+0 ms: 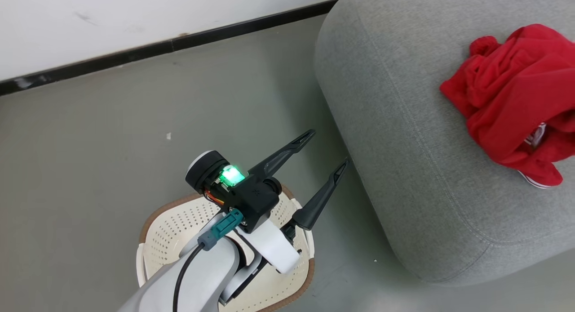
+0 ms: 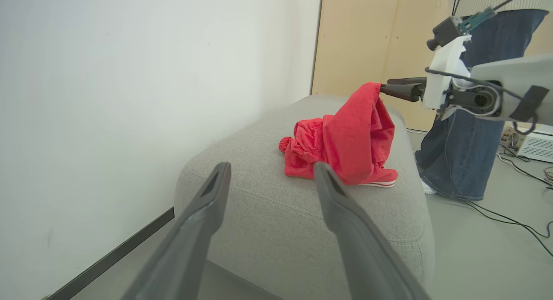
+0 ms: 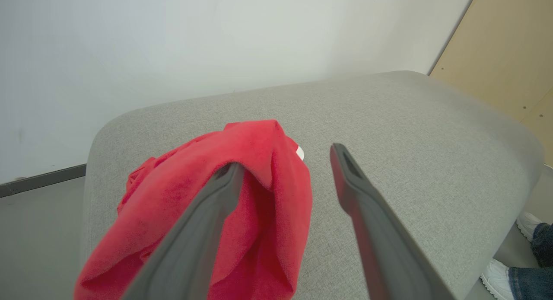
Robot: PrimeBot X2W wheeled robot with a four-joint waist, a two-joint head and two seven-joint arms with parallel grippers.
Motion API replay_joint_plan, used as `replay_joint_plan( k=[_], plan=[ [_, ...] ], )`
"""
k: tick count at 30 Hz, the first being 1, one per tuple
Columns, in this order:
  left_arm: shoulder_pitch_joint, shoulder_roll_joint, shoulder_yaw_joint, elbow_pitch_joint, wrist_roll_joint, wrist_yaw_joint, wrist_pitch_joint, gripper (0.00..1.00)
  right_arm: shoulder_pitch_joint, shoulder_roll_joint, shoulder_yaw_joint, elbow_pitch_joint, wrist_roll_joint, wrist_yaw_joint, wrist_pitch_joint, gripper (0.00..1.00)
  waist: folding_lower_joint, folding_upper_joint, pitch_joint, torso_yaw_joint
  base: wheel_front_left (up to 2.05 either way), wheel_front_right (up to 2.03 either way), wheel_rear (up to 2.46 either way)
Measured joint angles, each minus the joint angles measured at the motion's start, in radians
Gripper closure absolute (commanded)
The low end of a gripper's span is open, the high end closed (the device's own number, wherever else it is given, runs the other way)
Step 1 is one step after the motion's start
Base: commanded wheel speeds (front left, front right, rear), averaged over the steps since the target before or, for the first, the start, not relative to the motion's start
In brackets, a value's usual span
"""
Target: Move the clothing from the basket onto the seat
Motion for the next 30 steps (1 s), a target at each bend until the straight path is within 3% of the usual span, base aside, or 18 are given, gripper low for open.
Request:
replay_joint_plan(
  k=[11, 20, 30],
  plan=[
    [0.004, -0.001, 0.016, 0.019, -0.010, 0.001, -0.018, 0.00, 0.108, 0.000, 0.058, -0.058, 0.060, 0.000, 0.005, 0.00, 0.0001, 0.0000, -0.045, -0.037, 0.00, 0.00, 0.00],
    [0.012, -0.001, 0.026, 0.031, -0.017, 0.008, -0.038, 0.00, 0.124, -0.027, 0.130, -0.222, 0.077, 0.000, 0.004, 0.00, 0.0000, 0.0000, -0.084, -0.046, 0.00, 0.00, 0.00],
    [0.056, 0.017, 0.093, 0.089, -0.018, 0.058, -0.060, 0.00, 0.124, -0.004, 0.186, -0.349, 0.076, 0.000, 0.003, 0.00, 0.0000, 0.0000, -0.134, -0.023, 0.00, 0.00, 0.00]
  ],
)
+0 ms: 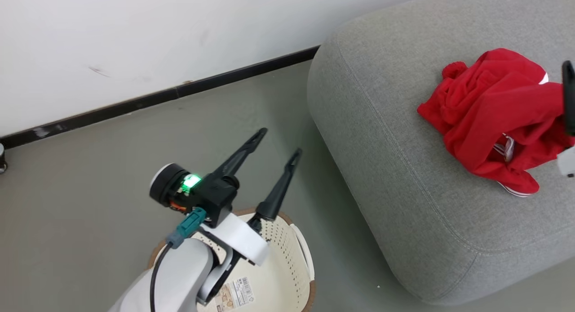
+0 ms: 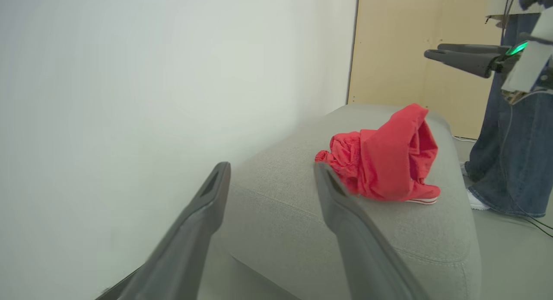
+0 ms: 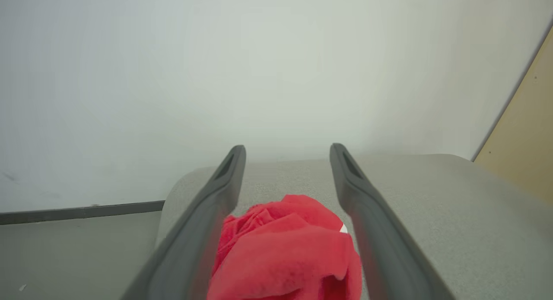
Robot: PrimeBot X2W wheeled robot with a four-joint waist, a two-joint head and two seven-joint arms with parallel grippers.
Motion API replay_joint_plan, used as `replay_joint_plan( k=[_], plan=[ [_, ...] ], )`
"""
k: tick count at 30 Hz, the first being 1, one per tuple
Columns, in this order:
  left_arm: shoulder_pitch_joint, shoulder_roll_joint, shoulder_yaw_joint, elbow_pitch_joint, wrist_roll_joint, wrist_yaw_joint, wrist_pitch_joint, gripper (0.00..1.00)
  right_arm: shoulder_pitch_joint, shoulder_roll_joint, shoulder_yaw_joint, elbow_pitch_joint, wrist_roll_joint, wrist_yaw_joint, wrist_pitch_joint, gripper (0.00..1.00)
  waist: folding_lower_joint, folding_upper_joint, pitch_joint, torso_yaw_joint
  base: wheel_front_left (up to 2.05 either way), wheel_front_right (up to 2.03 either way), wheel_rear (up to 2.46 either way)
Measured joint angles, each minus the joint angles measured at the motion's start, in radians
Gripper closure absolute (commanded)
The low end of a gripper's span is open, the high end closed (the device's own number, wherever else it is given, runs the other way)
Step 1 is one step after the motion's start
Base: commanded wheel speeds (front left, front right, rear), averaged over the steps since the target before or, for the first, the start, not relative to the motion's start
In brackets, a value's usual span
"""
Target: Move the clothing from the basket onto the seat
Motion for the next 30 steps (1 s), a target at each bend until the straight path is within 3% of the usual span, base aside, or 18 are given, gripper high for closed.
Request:
replay_joint_plan(
  k=[17, 30],
  plan=[
    [0.154, 0.043, 0.145, 0.091, -0.030, 0.134, -0.028, 0.00, 0.011, 0.158, 0.155, -0.062, -0.009, 0.000, -0.003, 0.00, 0.0000, 0.0000, -0.101, 0.113, 0.00, 0.00, 0.00],
    [0.273, 0.042, 0.229, 0.107, -0.060, 0.209, -0.035, 0.00, 0.132, 0.225, 0.140, -0.059, -0.061, 0.000, -0.011, 0.00, 0.0000, 0.0000, -0.173, 0.214, 0.00, 0.00, 0.00]
  ],
)
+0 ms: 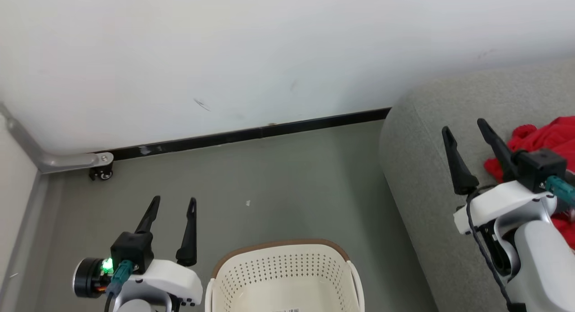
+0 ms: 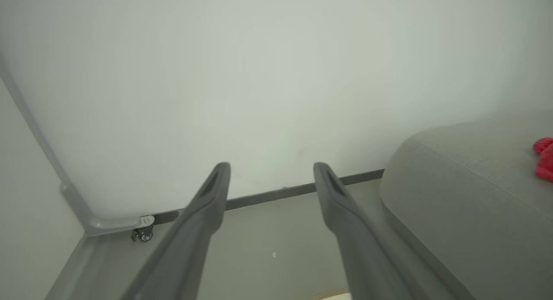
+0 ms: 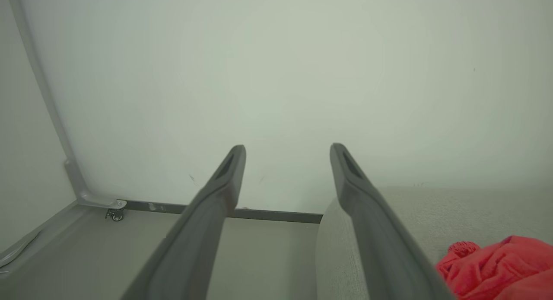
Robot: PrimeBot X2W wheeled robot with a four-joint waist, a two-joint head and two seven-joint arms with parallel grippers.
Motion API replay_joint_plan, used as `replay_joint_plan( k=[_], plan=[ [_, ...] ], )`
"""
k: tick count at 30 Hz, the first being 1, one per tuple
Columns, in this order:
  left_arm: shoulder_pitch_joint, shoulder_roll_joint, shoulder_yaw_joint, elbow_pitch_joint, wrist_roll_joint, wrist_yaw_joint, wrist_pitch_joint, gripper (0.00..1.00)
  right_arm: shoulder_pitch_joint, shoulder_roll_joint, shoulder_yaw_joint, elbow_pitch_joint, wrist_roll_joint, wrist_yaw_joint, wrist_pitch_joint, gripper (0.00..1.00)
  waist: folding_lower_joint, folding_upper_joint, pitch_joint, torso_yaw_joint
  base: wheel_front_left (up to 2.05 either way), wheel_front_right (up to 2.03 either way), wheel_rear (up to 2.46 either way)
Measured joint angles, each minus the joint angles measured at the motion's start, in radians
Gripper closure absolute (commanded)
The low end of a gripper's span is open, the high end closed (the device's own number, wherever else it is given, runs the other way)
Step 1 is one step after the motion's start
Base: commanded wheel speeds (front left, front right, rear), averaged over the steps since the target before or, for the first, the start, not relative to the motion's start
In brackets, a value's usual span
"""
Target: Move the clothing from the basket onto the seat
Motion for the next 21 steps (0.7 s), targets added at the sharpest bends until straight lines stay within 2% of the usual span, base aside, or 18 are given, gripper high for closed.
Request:
replay_joint_plan(
  k=[11, 21],
  plan=[
    [0.062, -0.005, 0.043, 0.012, -0.001, 0.046, 0.000, 0.00, 0.134, 0.055, -0.061, -0.024, -0.012, 0.000, -0.001, 0.00, 0.0000, 0.0000, -0.047, 0.061, 0.00, 0.00, 0.00],
    [0.092, -0.018, 0.042, -0.005, 0.032, 0.061, 0.000, 0.00, 0.275, 0.083, -0.076, -0.055, -0.012, 0.000, -0.001, 0.00, 0.0000, 0.0000, -0.079, 0.107, 0.00, 0.00, 0.00]
  ],
)
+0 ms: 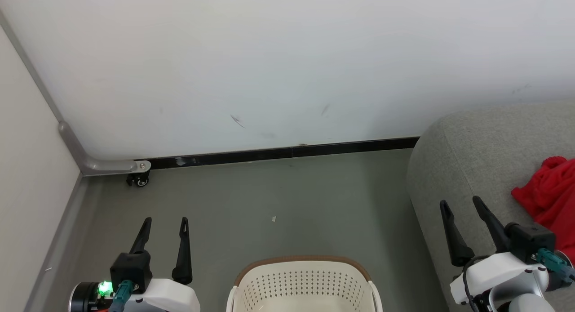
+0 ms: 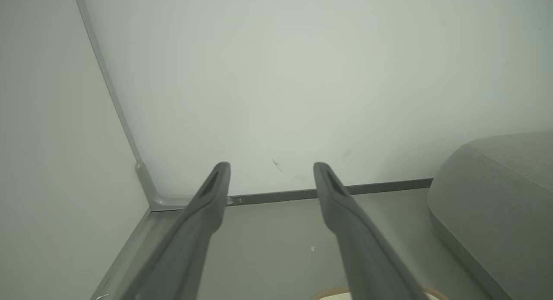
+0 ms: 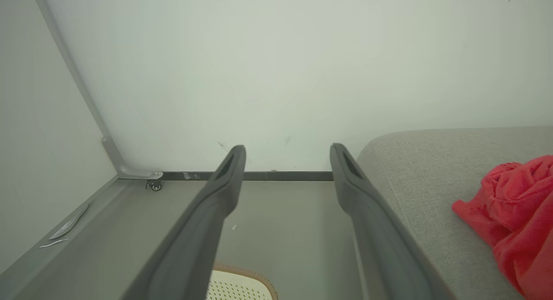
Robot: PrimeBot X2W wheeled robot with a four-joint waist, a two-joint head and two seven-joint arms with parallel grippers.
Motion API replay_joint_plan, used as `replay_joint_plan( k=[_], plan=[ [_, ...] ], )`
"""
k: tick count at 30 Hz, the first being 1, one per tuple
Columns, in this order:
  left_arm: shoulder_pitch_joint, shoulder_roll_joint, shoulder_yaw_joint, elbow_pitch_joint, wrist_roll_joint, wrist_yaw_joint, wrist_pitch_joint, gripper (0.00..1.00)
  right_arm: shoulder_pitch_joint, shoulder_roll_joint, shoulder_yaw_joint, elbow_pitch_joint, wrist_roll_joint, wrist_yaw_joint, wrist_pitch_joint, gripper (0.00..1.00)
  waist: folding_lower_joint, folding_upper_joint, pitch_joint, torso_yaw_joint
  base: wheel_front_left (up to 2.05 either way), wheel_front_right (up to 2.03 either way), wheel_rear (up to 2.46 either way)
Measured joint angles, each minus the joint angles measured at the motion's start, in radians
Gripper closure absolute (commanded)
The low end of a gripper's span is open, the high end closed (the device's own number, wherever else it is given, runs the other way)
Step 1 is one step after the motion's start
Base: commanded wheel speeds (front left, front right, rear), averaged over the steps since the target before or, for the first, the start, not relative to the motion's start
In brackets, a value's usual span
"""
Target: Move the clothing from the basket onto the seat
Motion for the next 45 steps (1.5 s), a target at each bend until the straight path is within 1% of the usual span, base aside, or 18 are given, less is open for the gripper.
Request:
replay_joint_plan(
  k=[8, 11, 18, 25, 28, 38, 41, 45],
  plan=[
    [0.019, 0.001, -0.002, -0.005, 0.008, 0.008, 0.000, 0.00, 0.064, 0.010, -0.005, -0.037, -0.002, 0.000, 0.000, 0.00, 0.0000, 0.0000, -0.009, 0.022, 0.00, 0.00, 0.00],
    [0.019, 0.002, -0.001, -0.005, 0.030, 0.008, 0.000, 0.00, 0.085, 0.011, -0.004, -0.044, -0.008, 0.000, 0.000, 0.00, 0.0000, 0.0000, -0.010, 0.029, 0.00, 0.00, 0.00],
    [0.019, 0.013, -0.005, -0.002, 0.040, 0.009, 0.000, 0.00, 0.111, 0.013, -0.002, -0.071, -0.008, 0.000, 0.000, 0.00, 0.0000, 0.0000, -0.007, 0.043, 0.00, 0.00, 0.00],
    [0.018, 0.028, -0.008, 0.021, 0.040, 0.006, 0.000, 0.00, 0.146, 0.014, 0.012, -0.094, 0.027, 0.000, 0.000, 0.00, 0.0000, 0.0000, -0.002, 0.056, 0.00, 0.00, 0.00],
    [0.014, 0.032, -0.011, 0.032, 0.040, -0.006, 0.000, 0.00, 0.146, 0.014, 0.017, -0.100, 0.030, 0.000, 0.000, 0.00, 0.0000, 0.0000, 0.001, 0.060, 0.00, 0.00, 0.00],
    [-0.028, 0.043, -0.002, 0.053, 0.032, -0.021, 0.003, 0.00, 0.147, 0.014, 0.035, -0.115, 0.047, 0.000, 0.000, 0.00, 0.0000, 0.0000, 0.005, 0.059, 0.00, 0.00, 0.00],
    [-0.028, 0.043, 0.000, 0.064, 0.023, -0.037, 0.010, 0.00, 0.148, 0.014, 0.038, -0.124, 0.055, 0.000, 0.001, 0.00, 0.0000, 0.0000, 0.006, 0.057, 0.00, 0.00, 0.00],
    [-0.029, 0.043, 0.002, 0.073, 0.014, -0.044, 0.018, 0.00, 0.149, 0.014, 0.040, -0.128, 0.055, 0.000, 0.002, 0.00, 0.0000, 0.0000, 0.007, 0.054, 0.00, 0.00, 0.00]
  ],
)
